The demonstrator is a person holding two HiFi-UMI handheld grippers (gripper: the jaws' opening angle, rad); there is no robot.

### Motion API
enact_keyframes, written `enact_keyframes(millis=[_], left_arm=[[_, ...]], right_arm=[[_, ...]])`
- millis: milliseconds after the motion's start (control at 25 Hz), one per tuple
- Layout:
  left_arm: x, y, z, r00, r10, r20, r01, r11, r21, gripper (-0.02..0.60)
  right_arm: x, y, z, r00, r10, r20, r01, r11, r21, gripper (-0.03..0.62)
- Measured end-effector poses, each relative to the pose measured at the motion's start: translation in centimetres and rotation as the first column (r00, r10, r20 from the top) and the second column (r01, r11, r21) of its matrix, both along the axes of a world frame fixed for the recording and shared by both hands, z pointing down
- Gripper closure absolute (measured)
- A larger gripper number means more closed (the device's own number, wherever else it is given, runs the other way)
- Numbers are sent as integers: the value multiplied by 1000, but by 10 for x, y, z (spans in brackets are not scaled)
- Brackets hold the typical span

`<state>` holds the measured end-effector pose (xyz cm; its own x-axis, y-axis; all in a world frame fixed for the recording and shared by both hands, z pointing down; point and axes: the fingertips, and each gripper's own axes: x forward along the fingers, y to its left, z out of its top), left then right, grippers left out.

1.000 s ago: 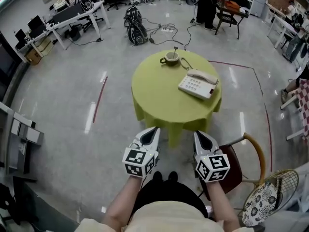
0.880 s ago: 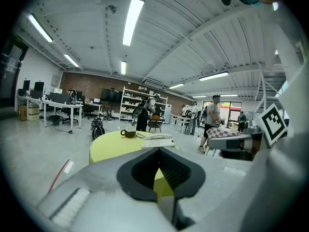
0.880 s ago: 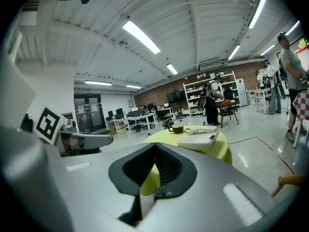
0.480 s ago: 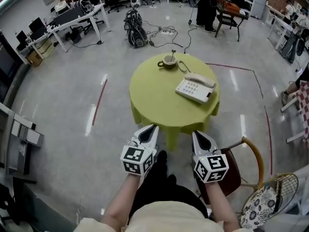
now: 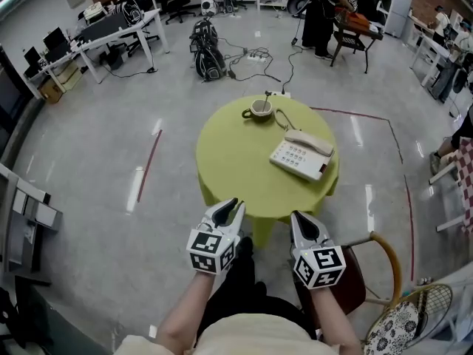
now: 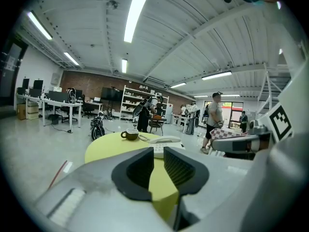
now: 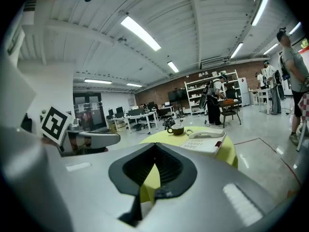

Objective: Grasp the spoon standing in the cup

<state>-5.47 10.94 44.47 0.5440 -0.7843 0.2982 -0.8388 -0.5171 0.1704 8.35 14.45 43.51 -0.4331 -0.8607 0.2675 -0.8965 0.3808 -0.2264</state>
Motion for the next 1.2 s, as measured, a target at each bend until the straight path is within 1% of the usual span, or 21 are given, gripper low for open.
enact_keyframes(millis=[440, 840, 1040, 1200], left_arm=[[-8, -93, 9, 1000, 15, -6, -15, 999, -41, 477], [-8, -166, 24, 997, 80, -13, -81, 993, -83, 474], [-9, -196, 31, 995, 102, -18, -103, 990, -99, 465], [-6, -219, 35, 993, 116, -24, -118, 987, -107, 456]], right_arm=[[-10, -84, 11, 1000, 23, -3, -23, 998, -54, 592], [-17, -158, 18, 998, 68, -5, -68, 994, -83, 592], [-22, -184, 21, 996, 91, -9, -92, 991, -93, 592], [-18, -199, 27, 993, 114, -21, -116, 988, -104, 592]])
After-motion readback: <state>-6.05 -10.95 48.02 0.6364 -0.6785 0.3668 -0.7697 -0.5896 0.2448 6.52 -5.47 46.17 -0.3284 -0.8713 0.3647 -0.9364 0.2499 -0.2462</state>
